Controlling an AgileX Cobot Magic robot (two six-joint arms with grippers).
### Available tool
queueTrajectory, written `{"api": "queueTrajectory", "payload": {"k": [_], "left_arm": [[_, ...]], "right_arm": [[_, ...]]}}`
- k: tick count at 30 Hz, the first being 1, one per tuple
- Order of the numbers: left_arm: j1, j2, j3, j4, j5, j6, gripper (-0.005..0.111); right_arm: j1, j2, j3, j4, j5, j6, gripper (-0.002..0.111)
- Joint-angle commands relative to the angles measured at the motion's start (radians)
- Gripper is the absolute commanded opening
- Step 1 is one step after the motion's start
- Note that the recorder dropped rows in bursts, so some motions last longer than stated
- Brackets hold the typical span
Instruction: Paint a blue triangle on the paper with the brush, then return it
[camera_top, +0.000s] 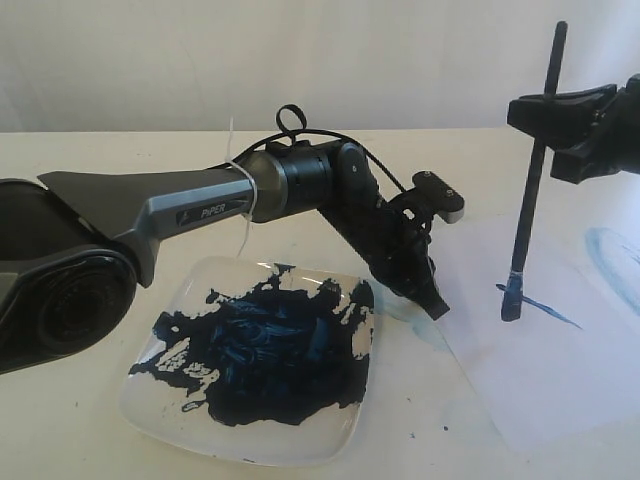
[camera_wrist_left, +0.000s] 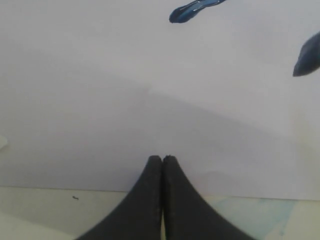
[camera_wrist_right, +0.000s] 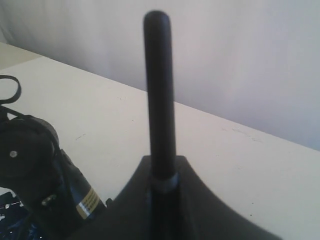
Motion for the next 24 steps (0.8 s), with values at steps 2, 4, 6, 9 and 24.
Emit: {"api": "queueTrajectory", "payload": {"k": [2,4,6,9,24], "left_arm": [[0.000,0.004,0.002,0.003,0.055,-0.001,0.000],[0.000,0.004,0.002,0.003,0.055,-0.001,0.000],[0.000,0.004,0.002,0.003,0.052,-0.001,0.000],[0.000,0.004,0.002,0.003,0.052,-0.001,0.000],[0.000,0.004,0.002,0.003,0.050,-0.001,0.000]], "right_arm": [[-0.059,-0.003,-0.008,0.015,-0.084,-0.022,0.000],[-0.106,0.005,-0.010,0.022,-0.166,-0.022,0.000],[-0.142,0.028,-0.010,0.017,-0.189,-0.022,0.000],[-0.159,0.059,-0.010,-0.009,-0.189,0.000,0.000],[-0.098,0.076,-0.005,-0.008,-0.189,0.021,0.000]]}}
